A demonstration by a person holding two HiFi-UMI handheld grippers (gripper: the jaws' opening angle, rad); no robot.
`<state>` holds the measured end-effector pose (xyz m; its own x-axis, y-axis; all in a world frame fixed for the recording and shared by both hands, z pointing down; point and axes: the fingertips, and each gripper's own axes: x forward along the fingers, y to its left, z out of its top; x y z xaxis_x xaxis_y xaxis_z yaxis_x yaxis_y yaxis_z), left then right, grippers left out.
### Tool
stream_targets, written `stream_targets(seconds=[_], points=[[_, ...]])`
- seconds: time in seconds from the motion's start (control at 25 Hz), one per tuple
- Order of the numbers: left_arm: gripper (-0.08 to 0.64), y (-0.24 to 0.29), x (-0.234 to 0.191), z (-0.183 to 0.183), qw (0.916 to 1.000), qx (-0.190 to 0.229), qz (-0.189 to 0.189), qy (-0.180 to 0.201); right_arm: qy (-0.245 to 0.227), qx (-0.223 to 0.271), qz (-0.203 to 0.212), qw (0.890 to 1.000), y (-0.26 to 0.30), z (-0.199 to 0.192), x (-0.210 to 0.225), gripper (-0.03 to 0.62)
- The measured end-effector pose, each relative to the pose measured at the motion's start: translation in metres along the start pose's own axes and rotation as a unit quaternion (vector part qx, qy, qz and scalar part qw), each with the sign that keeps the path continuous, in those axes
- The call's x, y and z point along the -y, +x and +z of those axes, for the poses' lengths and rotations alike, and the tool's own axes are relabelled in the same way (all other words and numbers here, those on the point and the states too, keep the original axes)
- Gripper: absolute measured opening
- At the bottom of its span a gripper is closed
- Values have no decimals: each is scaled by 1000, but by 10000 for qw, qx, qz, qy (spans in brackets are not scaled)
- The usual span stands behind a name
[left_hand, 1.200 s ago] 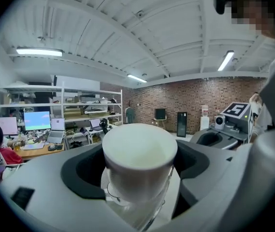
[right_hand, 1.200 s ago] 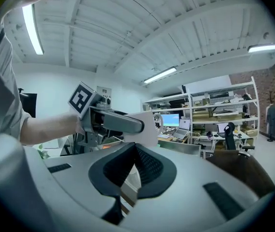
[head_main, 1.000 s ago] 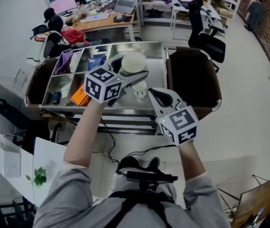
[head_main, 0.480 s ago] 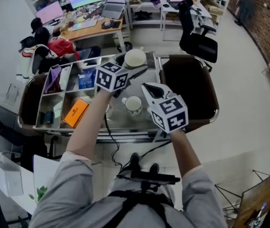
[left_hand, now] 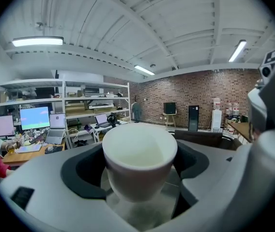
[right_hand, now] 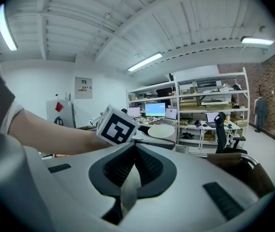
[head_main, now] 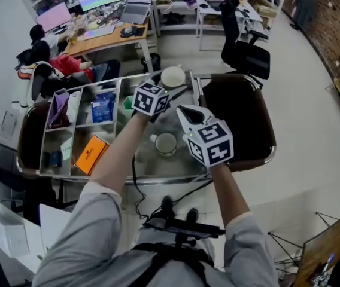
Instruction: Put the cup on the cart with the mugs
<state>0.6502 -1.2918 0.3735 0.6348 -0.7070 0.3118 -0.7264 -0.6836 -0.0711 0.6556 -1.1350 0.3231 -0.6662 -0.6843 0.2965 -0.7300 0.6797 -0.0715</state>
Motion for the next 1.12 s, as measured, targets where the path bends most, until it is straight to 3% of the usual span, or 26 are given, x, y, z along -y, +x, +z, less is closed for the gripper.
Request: stream_targets(seconds=[0.44,1.12], points=[[419,44,-14,-50,9989,-427,-73,-191,22,-98,-77,9999,7,-9,9,3],[422,59,-18,-96,9958,-798,-65,-452,-14,-82,-1,10000,7,-6,7,3]])
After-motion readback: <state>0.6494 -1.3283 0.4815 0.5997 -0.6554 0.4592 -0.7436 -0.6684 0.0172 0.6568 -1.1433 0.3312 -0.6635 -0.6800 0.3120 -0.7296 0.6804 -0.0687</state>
